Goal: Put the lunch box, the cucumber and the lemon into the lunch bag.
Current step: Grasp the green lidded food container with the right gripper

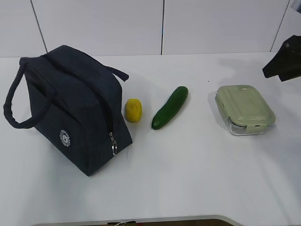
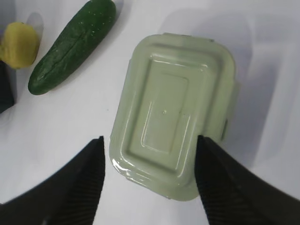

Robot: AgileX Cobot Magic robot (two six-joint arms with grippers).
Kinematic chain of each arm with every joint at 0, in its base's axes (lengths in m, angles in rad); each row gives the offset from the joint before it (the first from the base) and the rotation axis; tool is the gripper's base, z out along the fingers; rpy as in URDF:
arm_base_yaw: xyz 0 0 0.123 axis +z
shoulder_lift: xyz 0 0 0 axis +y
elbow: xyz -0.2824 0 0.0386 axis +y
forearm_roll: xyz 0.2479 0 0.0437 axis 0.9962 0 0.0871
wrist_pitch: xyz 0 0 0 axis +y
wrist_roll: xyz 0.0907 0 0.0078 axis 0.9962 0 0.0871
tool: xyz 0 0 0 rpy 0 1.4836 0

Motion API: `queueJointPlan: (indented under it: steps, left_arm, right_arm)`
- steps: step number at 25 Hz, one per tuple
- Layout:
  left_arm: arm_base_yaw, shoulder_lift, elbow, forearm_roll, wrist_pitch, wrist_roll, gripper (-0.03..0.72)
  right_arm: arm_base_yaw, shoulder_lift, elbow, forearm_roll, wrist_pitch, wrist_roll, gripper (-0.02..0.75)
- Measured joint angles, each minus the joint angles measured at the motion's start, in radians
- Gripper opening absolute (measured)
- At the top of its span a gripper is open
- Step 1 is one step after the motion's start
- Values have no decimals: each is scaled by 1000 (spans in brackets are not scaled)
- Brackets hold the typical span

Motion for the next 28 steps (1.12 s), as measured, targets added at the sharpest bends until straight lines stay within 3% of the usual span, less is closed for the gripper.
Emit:
queueJointPlan:
  steps: [12, 28]
  left_arm:
    - [0, 97, 0, -49, 0, 0, 470]
    - [0, 105, 0, -73, -34, 0, 470]
  right_arm:
    - [-124, 103, 7, 197, 29, -150, 483]
    - [-126, 304, 8, 301, 33, -290, 483]
